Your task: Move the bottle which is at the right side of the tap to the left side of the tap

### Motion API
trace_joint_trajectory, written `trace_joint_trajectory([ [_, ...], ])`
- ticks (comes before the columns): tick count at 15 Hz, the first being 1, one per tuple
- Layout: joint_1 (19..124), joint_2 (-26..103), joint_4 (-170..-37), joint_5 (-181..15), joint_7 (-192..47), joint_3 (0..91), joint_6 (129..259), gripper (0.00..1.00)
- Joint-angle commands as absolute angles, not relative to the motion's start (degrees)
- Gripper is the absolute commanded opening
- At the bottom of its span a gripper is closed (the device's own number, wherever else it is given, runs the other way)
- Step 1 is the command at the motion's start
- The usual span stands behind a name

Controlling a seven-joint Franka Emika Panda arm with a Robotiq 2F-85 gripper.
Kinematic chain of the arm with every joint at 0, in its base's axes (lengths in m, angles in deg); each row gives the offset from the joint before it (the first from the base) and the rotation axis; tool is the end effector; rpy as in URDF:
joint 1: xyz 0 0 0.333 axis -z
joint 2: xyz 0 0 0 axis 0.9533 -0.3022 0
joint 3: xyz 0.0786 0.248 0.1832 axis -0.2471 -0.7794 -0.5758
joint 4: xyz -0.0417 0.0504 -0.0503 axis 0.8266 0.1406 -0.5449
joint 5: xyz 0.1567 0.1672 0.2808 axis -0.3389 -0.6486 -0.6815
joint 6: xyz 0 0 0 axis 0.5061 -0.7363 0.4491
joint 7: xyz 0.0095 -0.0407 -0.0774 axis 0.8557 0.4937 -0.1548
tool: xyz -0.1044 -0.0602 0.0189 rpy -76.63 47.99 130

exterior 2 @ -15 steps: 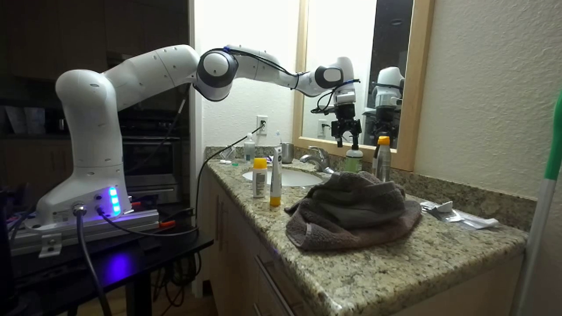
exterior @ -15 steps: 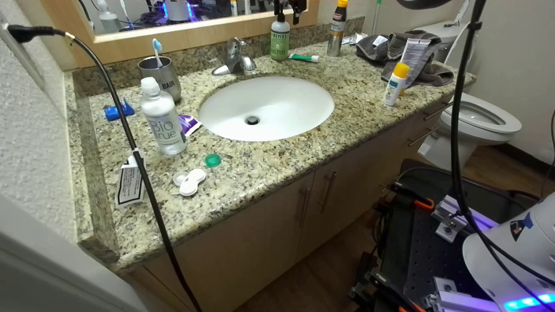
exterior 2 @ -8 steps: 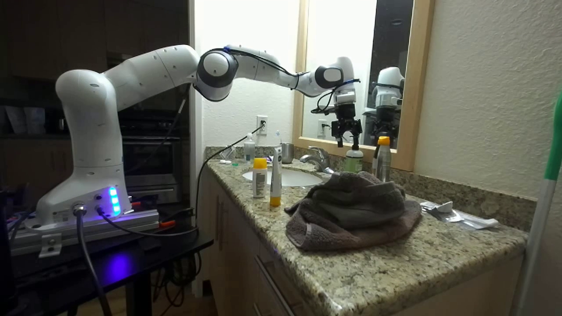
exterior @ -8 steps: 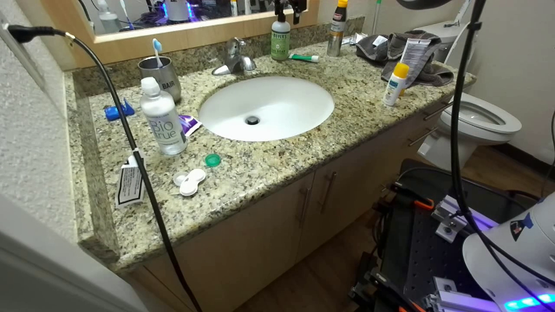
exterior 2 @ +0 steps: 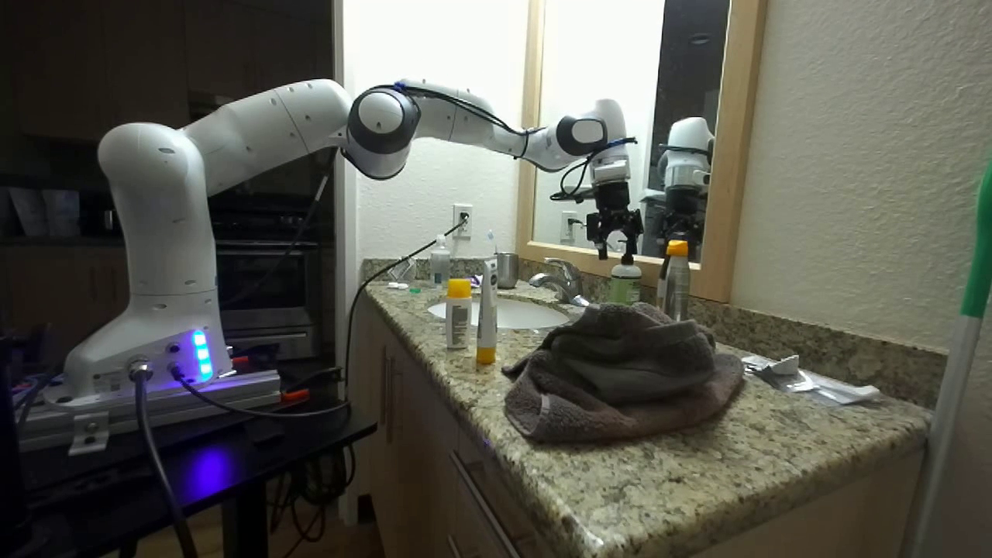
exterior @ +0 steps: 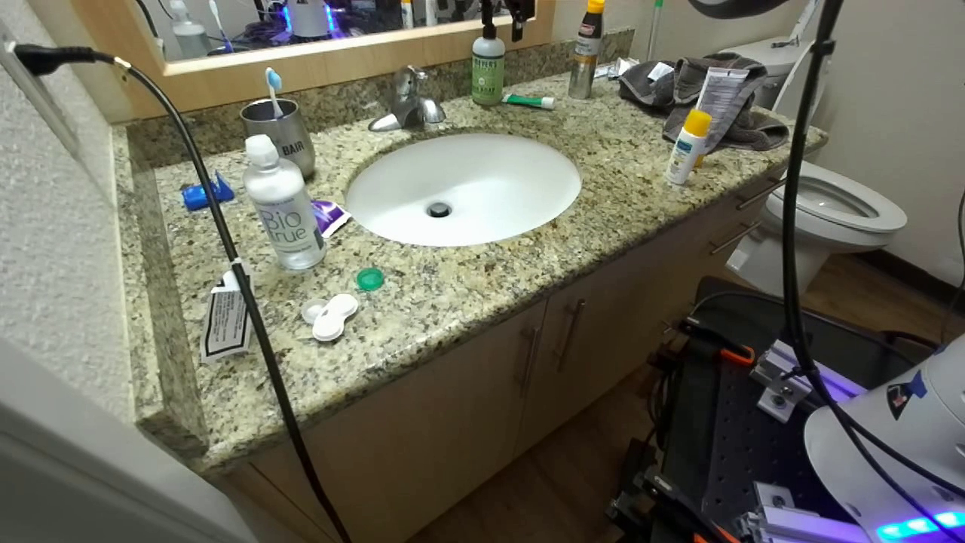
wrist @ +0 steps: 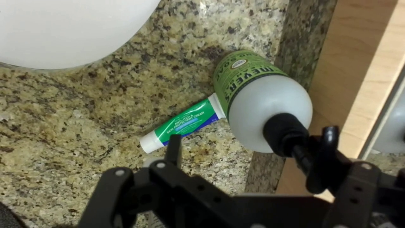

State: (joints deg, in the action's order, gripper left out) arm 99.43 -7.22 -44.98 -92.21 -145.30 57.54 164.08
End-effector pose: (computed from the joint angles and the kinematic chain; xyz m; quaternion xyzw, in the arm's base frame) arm 0.6550 -0.4310 0.3559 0.5597 -0.8220 0.0998 0.0331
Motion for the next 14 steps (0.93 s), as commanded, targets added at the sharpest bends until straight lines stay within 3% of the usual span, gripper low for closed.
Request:
trace_joint_trajectory([
  [1, 99.7, -7.5, -45.2, -92.8, -144.9, 56.9, 163.2, 0.72],
  [11, 101.2, -7.7, -44.5, -95.0, -144.2, 55.8, 163.1, 0.02],
  [14, 101.5, -7.3, -44.5, -96.2, -143.3, 55.0, 161.6, 0.06],
])
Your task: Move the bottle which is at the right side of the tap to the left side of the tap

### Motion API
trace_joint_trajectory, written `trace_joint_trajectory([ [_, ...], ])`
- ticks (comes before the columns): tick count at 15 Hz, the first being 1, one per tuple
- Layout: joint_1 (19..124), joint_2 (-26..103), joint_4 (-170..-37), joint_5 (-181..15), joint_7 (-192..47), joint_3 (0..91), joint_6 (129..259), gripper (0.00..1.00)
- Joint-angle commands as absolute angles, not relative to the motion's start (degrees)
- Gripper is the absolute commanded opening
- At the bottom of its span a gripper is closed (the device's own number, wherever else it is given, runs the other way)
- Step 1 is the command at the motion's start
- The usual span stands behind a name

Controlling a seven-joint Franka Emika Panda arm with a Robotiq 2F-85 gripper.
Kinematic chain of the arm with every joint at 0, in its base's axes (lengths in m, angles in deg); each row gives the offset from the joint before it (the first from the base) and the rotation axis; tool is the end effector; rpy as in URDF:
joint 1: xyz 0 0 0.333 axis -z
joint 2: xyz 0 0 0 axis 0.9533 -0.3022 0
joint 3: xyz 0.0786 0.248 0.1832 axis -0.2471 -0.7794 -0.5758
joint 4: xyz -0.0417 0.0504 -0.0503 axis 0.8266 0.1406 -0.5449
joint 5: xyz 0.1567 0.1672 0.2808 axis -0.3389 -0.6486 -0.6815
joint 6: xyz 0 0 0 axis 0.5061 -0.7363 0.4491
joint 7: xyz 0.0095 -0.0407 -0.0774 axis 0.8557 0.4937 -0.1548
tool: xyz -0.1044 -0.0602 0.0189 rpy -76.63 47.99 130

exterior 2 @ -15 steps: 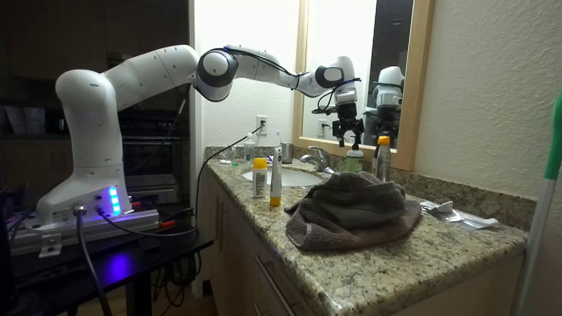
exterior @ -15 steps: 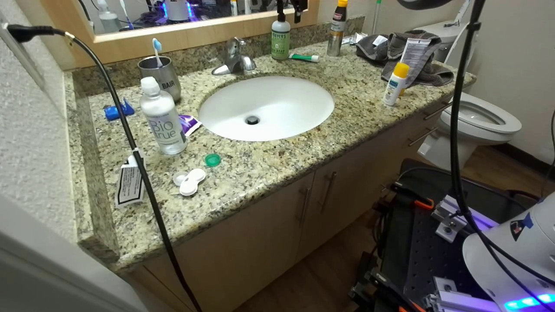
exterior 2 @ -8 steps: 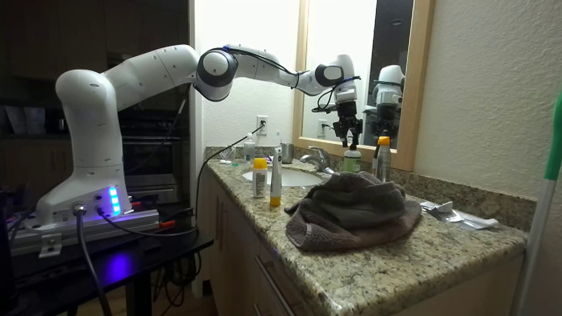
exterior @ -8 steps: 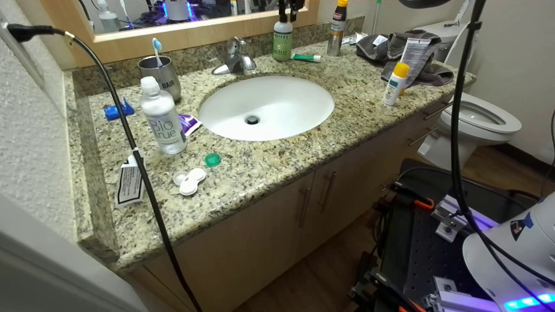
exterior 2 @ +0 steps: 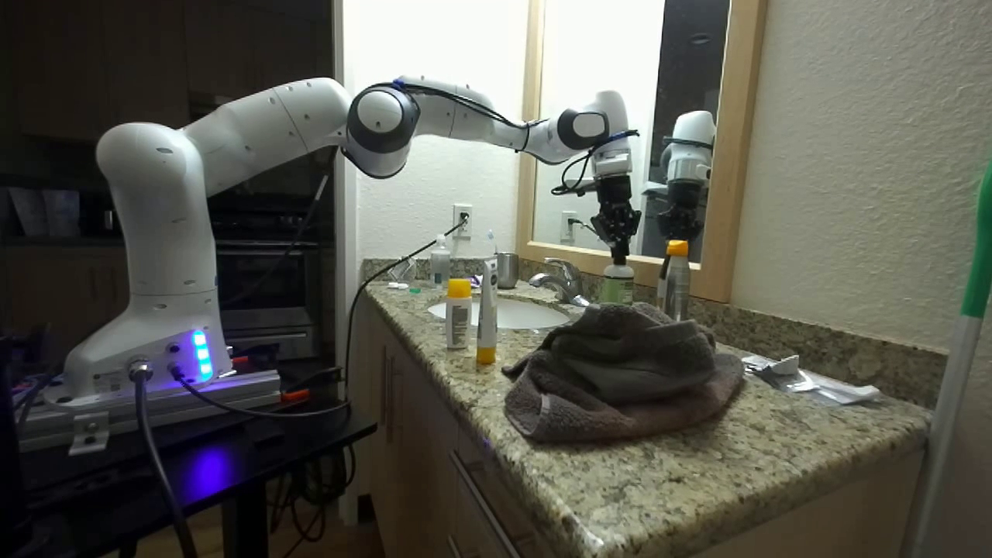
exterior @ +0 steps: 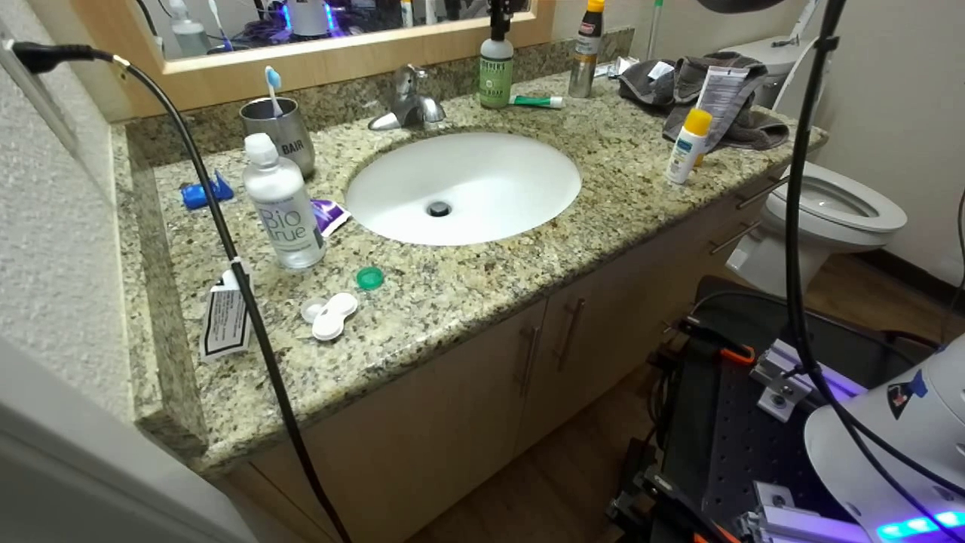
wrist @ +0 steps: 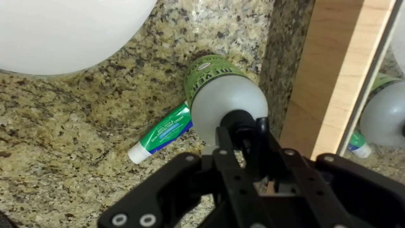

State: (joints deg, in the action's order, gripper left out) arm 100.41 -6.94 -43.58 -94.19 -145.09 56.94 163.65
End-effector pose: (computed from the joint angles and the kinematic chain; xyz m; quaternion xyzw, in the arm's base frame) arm 0.6533 -0.4345 0.3689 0.5553 -0.8254 0.1013 0.0095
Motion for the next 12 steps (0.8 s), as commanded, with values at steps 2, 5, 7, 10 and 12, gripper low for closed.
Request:
trace_joint_trajectory([
  [2, 101.4, -5.9, -44.5, -97.0, -140.9, 54.3, 159.9, 0.06],
  [5, 101.3, -3.8, -44.3, -97.0, -137.1, 53.7, 156.5, 0.06],
  [7, 101.1, -2.7, -44.2, -96.7, -134.9, 53.3, 153.9, 0.06],
  [10, 100.9, -0.6, -43.8, -96.4, -133.2, 53.3, 150.6, 0.06],
  [12, 100.7, 0.4, -43.5, -96.2, -133.3, 53.6, 149.5, 0.06],
])
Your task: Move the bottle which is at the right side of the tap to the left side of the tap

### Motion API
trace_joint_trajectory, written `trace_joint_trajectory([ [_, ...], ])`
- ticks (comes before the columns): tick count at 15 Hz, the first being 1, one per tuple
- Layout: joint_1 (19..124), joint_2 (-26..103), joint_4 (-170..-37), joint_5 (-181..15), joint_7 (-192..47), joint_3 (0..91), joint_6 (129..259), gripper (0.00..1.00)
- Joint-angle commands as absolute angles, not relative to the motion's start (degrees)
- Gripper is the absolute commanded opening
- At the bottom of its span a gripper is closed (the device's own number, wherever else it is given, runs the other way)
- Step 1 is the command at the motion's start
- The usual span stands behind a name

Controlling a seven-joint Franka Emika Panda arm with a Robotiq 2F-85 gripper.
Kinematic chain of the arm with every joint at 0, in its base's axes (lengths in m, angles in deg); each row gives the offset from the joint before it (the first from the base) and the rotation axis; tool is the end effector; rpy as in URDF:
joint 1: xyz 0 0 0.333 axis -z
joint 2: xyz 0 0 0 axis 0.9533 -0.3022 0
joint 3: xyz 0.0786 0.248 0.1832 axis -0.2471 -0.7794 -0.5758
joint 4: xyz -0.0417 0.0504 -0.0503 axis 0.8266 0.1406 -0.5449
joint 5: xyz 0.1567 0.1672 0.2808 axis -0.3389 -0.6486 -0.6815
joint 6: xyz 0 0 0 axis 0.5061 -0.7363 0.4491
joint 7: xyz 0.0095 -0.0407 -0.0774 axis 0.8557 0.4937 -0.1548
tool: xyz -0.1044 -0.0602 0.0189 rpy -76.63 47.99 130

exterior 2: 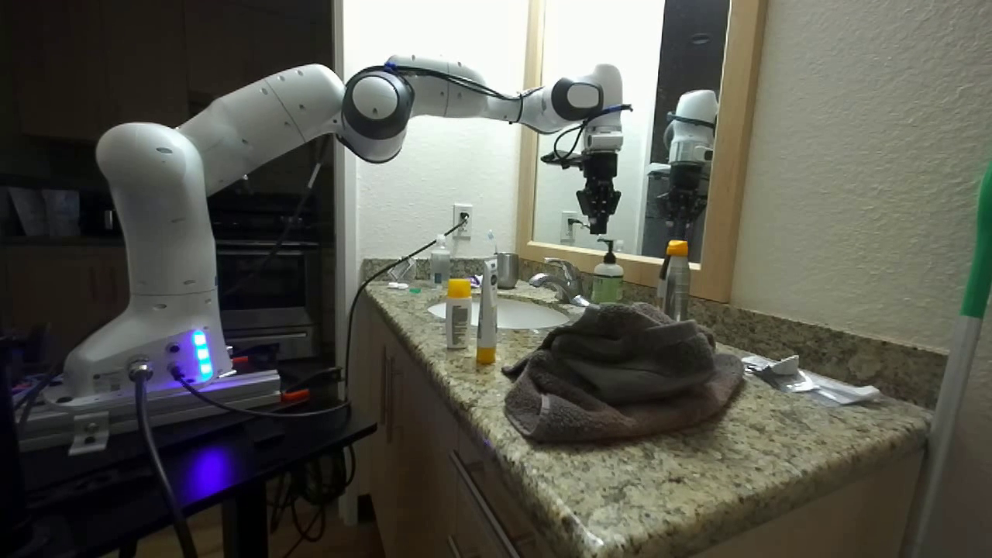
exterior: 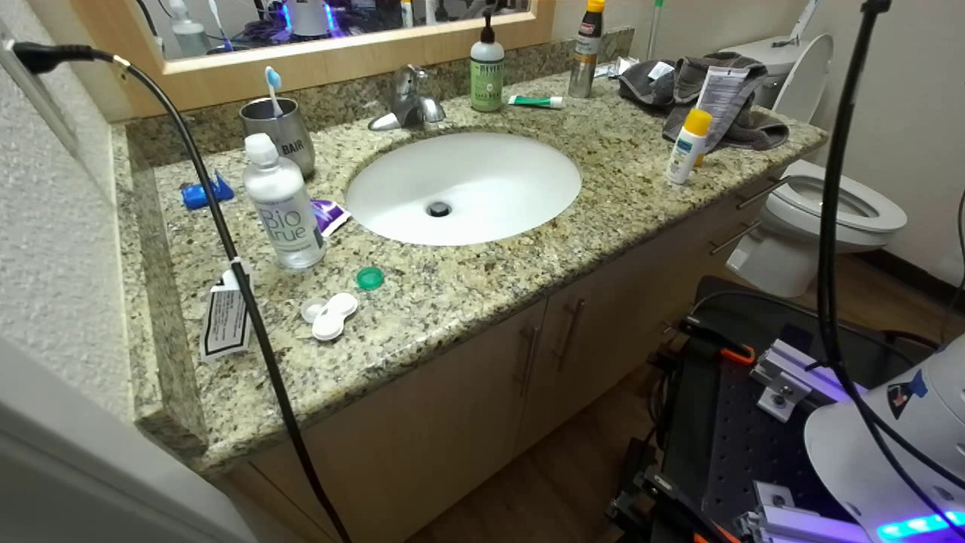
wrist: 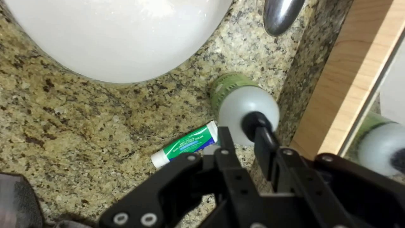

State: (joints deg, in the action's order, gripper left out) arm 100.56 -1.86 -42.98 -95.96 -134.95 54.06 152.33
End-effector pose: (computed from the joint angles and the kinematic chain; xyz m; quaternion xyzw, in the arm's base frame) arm 0.6415 -0.4043 0.4184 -0.6336 0.7726 -0.0386 0.0088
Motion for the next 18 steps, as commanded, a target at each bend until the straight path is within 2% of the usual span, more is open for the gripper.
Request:
trace_joint_trajectory([
  [1, 100.7, 0.9, -43.6, -96.4, -133.6, 53.6, 148.8, 0.06],
  [3, 100.3, 1.2, -43.6, -95.8, -134.5, 54.1, 148.3, 0.06],
  [4, 100.1, 1.3, -43.6, -95.6, -134.1, 54.1, 148.1, 0.51],
  [5, 100.4, 0.5, -42.9, -95.9, -134.7, 54.1, 149.6, 0.27],
  [6, 100.3, 0.5, -42.9, -95.8, -134.7, 54.1, 149.5, 0.58],
  [12, 102.4, -2.3, -42.9, -96.4, -113.9, 51.3, 149.4, 1.0],
  [18, 101.9, -3.7, -43.1, -95.0, -110.6, 52.8, 149.8, 1.0],
])
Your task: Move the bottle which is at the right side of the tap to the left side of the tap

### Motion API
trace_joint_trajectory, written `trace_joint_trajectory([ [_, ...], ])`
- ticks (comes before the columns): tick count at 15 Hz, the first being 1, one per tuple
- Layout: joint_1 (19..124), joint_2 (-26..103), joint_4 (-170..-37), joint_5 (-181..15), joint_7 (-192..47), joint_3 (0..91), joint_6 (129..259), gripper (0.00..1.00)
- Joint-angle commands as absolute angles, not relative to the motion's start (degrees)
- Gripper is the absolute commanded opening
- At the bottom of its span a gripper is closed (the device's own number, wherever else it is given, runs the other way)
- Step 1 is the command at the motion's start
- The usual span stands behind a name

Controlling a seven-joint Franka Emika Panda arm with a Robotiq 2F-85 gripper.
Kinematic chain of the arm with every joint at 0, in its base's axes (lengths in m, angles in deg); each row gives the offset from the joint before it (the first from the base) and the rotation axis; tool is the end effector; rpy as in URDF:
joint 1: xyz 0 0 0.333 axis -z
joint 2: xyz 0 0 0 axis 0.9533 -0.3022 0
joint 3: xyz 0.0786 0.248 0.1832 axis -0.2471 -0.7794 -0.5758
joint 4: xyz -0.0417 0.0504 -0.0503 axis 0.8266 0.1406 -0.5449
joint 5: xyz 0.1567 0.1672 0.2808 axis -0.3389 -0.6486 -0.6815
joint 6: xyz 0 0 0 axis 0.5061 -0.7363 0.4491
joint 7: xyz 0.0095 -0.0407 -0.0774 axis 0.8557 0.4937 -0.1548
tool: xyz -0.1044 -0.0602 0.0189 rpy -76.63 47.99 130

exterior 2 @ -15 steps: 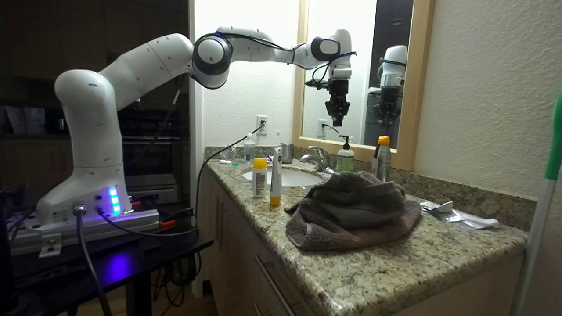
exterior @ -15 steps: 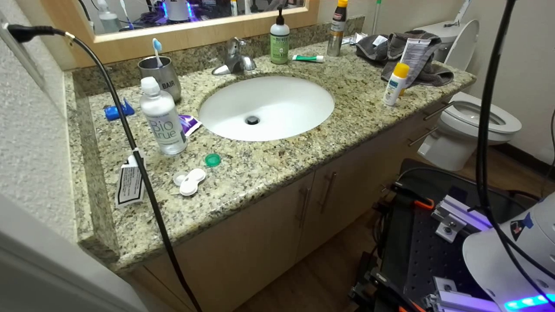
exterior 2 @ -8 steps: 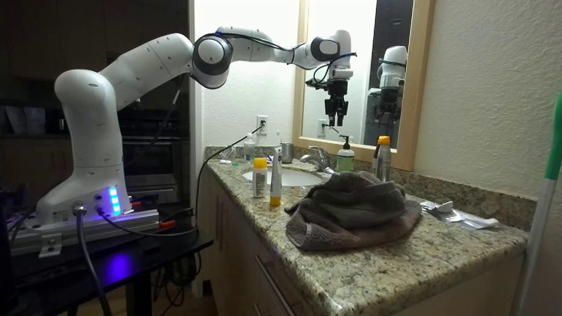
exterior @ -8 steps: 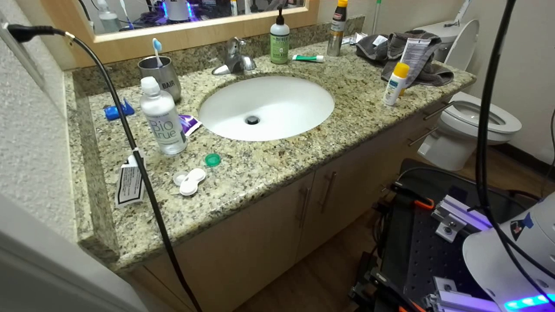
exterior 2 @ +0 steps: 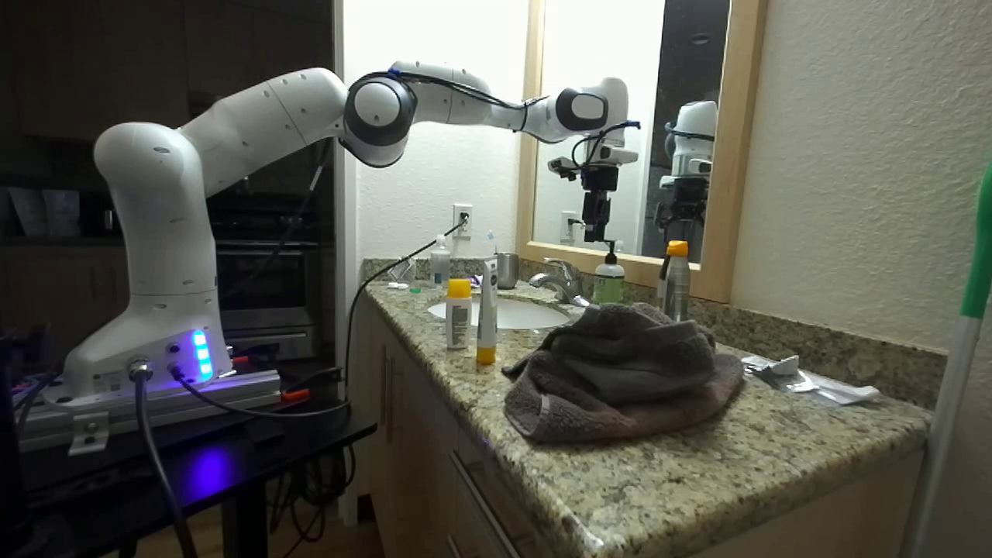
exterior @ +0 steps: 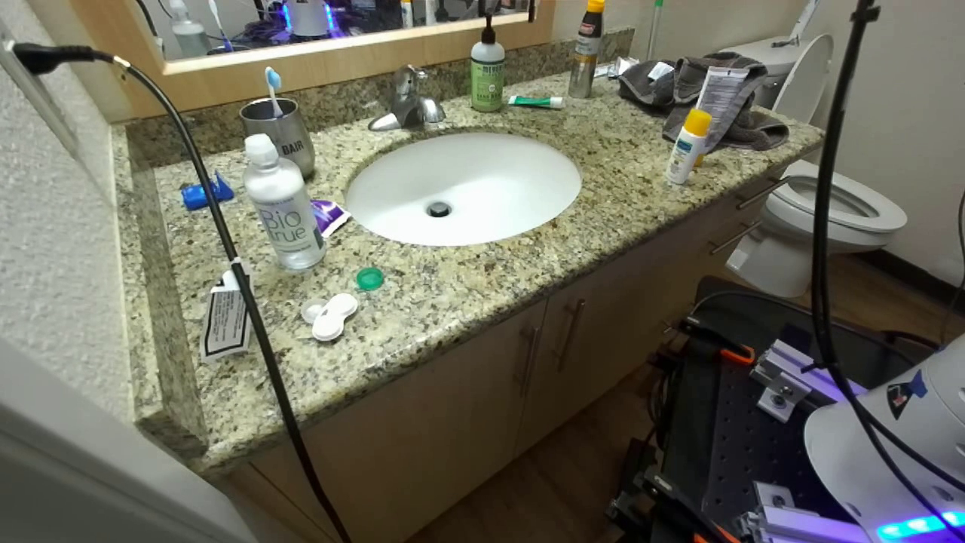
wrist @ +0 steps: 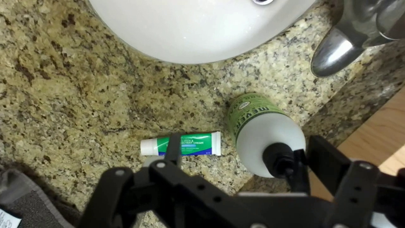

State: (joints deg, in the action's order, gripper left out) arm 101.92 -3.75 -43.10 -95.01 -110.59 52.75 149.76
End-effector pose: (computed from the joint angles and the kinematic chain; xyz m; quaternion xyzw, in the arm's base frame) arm 0.6326 -0.4126 0.3875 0.7792 -0.6267 -0.0012 0.0027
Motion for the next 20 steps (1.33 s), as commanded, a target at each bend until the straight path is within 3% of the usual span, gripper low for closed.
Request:
trace_joint_trajectory([
  [1, 101.9, -3.9, -43.1, -95.0, -110.5, 52.8, 149.8, 1.0],
  [20, 102.6, -5.8, -43.0, -95.7, -114.8, 52.9, 154.1, 1.0],
])
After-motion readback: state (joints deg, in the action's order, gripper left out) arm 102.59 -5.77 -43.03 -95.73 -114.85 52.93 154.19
